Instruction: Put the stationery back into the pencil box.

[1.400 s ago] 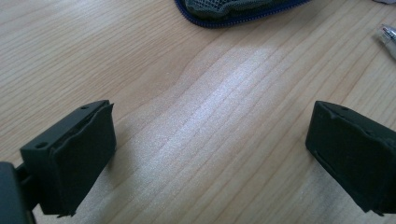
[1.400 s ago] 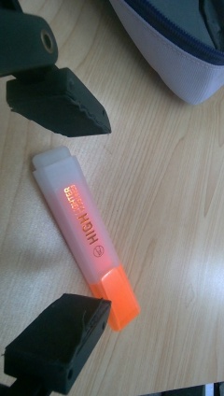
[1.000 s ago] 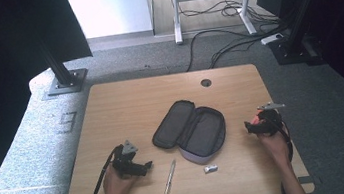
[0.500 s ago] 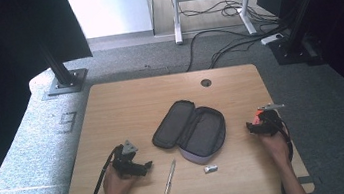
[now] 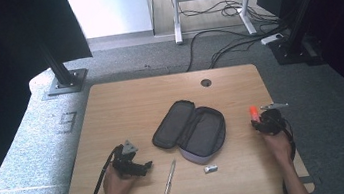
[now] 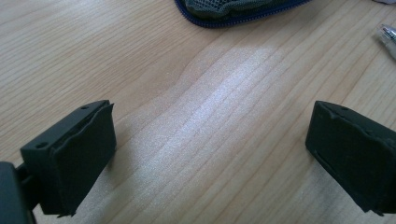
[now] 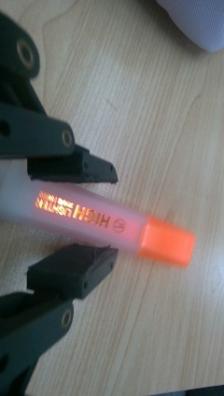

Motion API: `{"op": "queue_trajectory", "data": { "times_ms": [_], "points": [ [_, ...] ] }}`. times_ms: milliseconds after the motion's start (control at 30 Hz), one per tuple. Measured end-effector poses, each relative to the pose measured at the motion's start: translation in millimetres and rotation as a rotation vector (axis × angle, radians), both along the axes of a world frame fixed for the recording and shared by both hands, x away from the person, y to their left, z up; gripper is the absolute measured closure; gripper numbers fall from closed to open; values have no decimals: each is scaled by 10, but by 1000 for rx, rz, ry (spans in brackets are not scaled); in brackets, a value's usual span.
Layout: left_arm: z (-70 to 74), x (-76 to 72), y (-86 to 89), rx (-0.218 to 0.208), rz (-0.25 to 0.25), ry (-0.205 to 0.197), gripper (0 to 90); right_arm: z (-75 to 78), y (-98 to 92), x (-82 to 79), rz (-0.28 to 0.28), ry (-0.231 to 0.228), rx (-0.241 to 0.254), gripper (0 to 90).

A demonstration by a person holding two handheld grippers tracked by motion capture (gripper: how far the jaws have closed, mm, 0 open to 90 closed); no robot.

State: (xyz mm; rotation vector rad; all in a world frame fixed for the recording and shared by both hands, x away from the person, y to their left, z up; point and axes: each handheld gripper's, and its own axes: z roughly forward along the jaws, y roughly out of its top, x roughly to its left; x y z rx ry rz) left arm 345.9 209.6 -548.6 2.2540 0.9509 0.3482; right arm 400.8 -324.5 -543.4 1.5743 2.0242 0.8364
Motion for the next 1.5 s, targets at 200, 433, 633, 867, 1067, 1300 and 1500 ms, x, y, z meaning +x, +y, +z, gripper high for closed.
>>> {"op": "queue_trajectory", "data": {
  "times_ms": [200, 433, 633, 867, 1067, 1300, 1500],
  "points": [
    [0, 0, 0, 0, 0, 0, 16, 10, -19, -8, 2, 6, 1, 651],
    [0, 0, 0, 0, 0, 0, 16, 9, -22, -21, -6, 6, 23, 653],
    [0, 0, 0, 0, 0, 0, 16, 10, -41, -45, -7, 2, 36, 654],
    [0, 0, 0, 0, 0, 0, 16, 79, -55, -90, 5, -22, 39, 654],
    [0, 0, 0, 0, 0, 0, 16, 162, -35, -125, 23, -39, 39, 654],
    [0, 0, 0, 0, 0, 0, 16, 271, -7, -165, 48, -61, 53, 654],
    [0, 0, 0, 0, 0, 0, 16, 361, 4, -186, 58, -76, 61, 654]
  ]
}}
